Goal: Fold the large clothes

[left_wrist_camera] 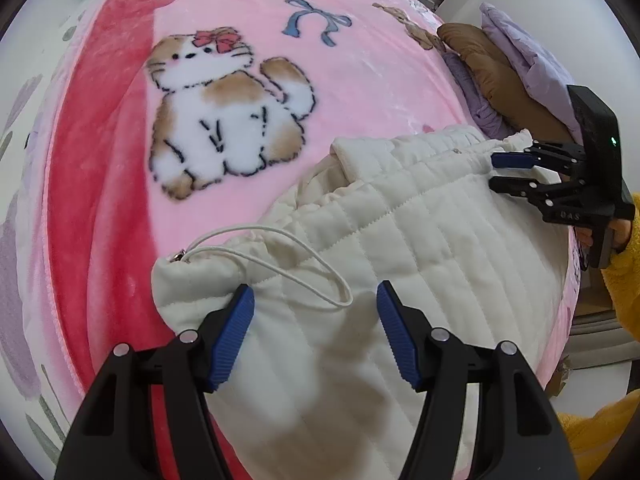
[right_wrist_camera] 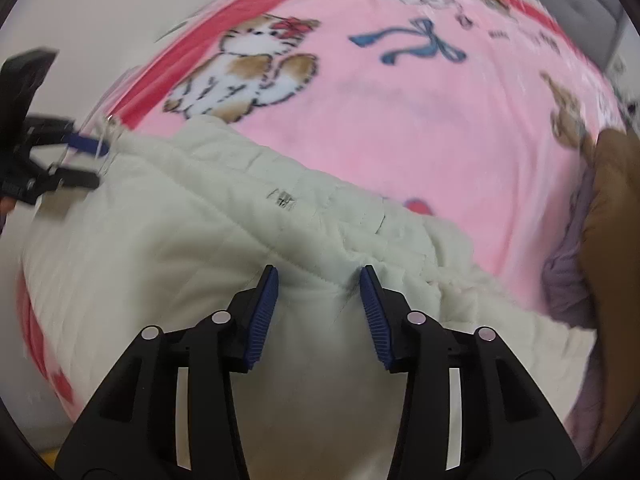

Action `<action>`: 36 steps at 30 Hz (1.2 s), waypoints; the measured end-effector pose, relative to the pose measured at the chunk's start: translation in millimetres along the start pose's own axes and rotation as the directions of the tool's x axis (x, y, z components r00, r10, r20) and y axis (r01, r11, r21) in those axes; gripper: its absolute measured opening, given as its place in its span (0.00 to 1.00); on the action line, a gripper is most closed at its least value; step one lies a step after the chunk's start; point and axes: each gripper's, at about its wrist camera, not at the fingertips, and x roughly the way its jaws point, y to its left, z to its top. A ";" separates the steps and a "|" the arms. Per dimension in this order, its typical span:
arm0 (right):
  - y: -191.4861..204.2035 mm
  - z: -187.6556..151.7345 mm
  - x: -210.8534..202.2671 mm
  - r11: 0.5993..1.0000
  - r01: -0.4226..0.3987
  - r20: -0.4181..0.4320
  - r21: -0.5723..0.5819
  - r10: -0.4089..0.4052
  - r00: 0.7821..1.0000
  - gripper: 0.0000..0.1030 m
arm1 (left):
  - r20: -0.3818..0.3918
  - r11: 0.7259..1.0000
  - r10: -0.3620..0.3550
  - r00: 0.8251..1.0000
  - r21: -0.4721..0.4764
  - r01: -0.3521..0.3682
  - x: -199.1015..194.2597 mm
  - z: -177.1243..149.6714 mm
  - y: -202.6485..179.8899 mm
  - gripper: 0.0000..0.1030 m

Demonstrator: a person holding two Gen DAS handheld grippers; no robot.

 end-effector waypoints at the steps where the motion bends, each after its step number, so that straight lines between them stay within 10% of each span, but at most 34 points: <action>1: -3.2 1.4 5.2 1.000 -0.015 -0.017 0.024 0.015 1.000 0.40 | -0.001 1.000 0.004 1.000 0.004 -0.004 1.2 0.2 -0.6 0.62; 12: -9.4 5.5 17.3 0.996 -0.062 -0.068 0.068 0.067 0.995 0.41 | 0.021 0.994 0.097 0.995 0.040 -0.098 -11.7 -1.7 -11.0 0.63; 16: -10.7 4.7 16.3 0.995 -0.064 -0.068 0.071 0.069 0.995 0.41 | 0.146 0.994 0.110 0.983 0.010 -0.113 -58.3 -21.6 -3.7 0.87; 21: -12.3 5.1 15.8 0.995 -0.056 -0.072 0.081 0.061 0.996 0.41 | 0.083 0.995 0.089 0.993 -0.058 -0.085 -55.2 -51.0 28.7 0.87; 28: -7.7 7.3 17.0 0.996 -0.031 -0.088 0.090 0.038 0.995 0.42 | 0.086 0.931 -0.226 0.970 -0.275 0.241 -16.0 -83.1 66.5 0.87; 36: -4.1 6.5 18.0 0.997 -0.012 -0.090 0.078 0.019 0.996 0.43 | 0.133 0.860 -0.323 0.937 -0.372 0.350 19.5 -108.1 81.9 0.94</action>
